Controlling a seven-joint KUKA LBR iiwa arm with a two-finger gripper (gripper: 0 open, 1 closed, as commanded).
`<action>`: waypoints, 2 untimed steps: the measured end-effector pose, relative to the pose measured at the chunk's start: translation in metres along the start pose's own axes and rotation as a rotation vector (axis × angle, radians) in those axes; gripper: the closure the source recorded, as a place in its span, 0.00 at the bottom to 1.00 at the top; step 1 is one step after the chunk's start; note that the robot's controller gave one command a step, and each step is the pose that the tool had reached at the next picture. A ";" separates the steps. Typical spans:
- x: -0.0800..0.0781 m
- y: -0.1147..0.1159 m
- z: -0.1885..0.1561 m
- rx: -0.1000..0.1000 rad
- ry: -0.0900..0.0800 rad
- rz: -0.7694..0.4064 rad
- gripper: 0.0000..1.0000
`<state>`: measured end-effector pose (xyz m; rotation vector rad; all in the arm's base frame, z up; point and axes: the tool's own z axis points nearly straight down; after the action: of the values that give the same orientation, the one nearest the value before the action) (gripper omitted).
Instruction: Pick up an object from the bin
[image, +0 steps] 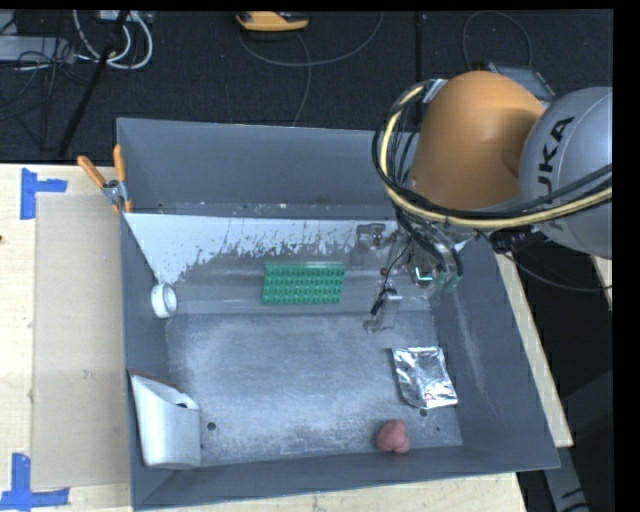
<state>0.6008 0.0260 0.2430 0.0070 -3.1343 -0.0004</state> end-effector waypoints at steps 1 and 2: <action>-0.001 0.000 -0.004 0.000 -0.007 0.001 1.00; -0.009 0.018 0.050 -0.001 -0.002 -0.011 1.00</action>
Offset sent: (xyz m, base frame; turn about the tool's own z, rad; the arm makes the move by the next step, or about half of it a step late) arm 0.0000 0.0000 0.0000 0.0000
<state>0.6093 0.0436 0.1932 0.0248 -3.1366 -0.0013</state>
